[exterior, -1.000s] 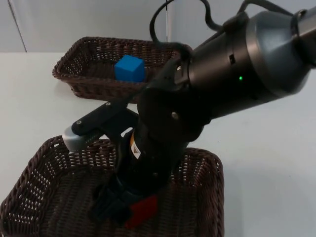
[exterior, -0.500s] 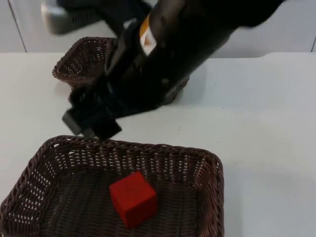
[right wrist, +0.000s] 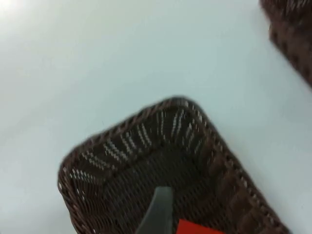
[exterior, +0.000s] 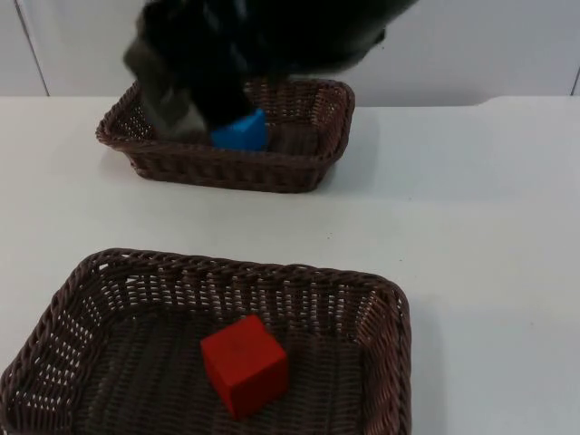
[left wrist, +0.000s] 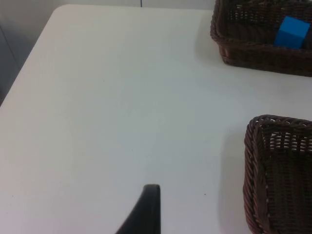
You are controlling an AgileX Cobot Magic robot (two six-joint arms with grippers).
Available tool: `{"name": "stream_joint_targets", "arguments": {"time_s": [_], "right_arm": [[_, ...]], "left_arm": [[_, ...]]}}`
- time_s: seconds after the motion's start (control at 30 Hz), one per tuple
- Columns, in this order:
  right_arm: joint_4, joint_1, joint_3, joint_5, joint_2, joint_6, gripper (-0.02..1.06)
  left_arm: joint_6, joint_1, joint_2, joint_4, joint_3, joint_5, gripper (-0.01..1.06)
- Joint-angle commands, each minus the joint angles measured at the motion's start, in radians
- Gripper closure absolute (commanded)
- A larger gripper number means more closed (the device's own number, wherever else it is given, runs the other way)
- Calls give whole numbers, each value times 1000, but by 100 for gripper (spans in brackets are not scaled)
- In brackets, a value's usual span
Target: Pick up one cube with the left hand and place it into the upper basket. Pick up one cube with the right hand and place it into the lower basket.
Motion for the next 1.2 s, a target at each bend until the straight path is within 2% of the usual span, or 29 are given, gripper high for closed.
{"name": "stream_joint_targets", "arguments": {"time_s": [0.0, 0.2, 0.3, 0.6, 0.93, 1.17], "right_arm": [[-7, -2, 20, -12, -43, -9, 29], [-7, -2, 173, -98, -200, -9, 29], [-7, -2, 229, -107, -257, -9, 29], [-75, -2, 324, -80, -467, -7, 29], [-53, -2, 385, -34, -617, -7, 29], [-42, -2, 490, -20, -752, -7, 29]], "left_arm": [[-4, 2, -4, 4, 4, -1, 15], [-4, 2, -4, 4, 4, -1, 15], [-4, 2, -4, 4, 4, -1, 15], [-4, 2, -4, 4, 4, -1, 15], [-4, 2, -4, 4, 4, -1, 15], [-4, 2, -4, 4, 4, -1, 15]]}}
